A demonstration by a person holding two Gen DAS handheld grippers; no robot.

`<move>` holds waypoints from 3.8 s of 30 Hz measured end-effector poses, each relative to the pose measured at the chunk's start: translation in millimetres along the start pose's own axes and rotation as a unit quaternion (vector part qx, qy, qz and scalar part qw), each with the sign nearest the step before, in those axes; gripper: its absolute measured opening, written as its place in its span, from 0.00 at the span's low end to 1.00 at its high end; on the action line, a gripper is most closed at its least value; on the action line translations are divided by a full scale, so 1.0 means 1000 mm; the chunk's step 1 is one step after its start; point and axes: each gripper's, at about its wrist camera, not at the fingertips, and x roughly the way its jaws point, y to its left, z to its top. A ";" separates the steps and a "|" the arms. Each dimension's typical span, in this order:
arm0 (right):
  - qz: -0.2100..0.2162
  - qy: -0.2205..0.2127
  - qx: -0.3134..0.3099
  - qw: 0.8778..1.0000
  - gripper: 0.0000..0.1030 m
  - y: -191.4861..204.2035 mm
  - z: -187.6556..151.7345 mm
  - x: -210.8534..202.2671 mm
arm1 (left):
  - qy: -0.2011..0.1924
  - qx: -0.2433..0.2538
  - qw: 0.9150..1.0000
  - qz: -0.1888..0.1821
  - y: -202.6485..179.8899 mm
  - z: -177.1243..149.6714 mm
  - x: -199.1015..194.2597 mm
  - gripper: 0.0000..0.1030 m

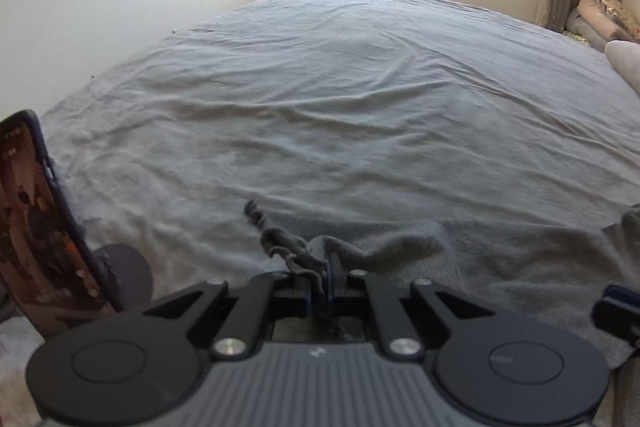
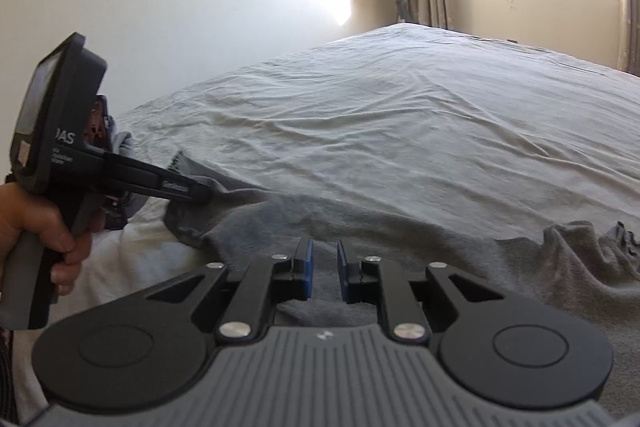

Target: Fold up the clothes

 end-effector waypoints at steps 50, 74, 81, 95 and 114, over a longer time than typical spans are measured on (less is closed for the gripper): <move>0.061 0.069 -0.082 0.992 0.27 0.040 0.051 0.117 | 0.058 -0.087 0.988 -0.116 0.041 -0.016 -0.006 0.18; -0.091 0.033 -0.018 0.995 0.31 -0.070 0.019 0.009 | 0.031 -0.044 0.998 -0.044 0.015 -0.011 0.000 0.35; -0.192 0.045 0.075 0.977 0.33 -0.143 -0.034 -0.085 | 0.026 -0.039 0.999 0.006 0.008 -0.011 -0.002 0.42; -0.271 0.021 0.144 0.952 0.39 -0.178 -0.100 -0.221 | -0.055 -0.129 0.986 -0.096 -0.003 -0.017 0.032 0.36; -0.173 0.007 0.151 0.973 0.41 -0.173 -0.110 -0.210 | -0.079 -0.077 0.994 0.012 0.013 -0.012 0.026 0.35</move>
